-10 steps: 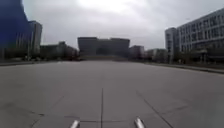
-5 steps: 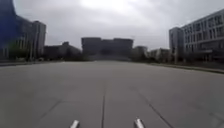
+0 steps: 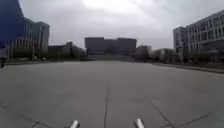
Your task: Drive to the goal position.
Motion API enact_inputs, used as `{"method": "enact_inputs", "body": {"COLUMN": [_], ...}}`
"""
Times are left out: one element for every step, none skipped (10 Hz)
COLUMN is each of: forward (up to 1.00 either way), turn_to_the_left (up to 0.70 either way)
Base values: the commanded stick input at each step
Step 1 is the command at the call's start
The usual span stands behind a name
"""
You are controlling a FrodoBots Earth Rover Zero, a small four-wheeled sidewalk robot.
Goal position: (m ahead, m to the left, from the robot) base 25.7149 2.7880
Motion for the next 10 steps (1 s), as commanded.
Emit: {"method": "enact_inputs", "body": {"forward": [1.00, 1.00, 1.00, 1.00, 1.00, 1.00, 1.00, 1.00, 1.00, 1.00], "turn_to_the_left": [0.06, 0.06, 0.06, 0.06, 0.06, 0.06, 0.06, 0.06, 0.06, 0.06]}}
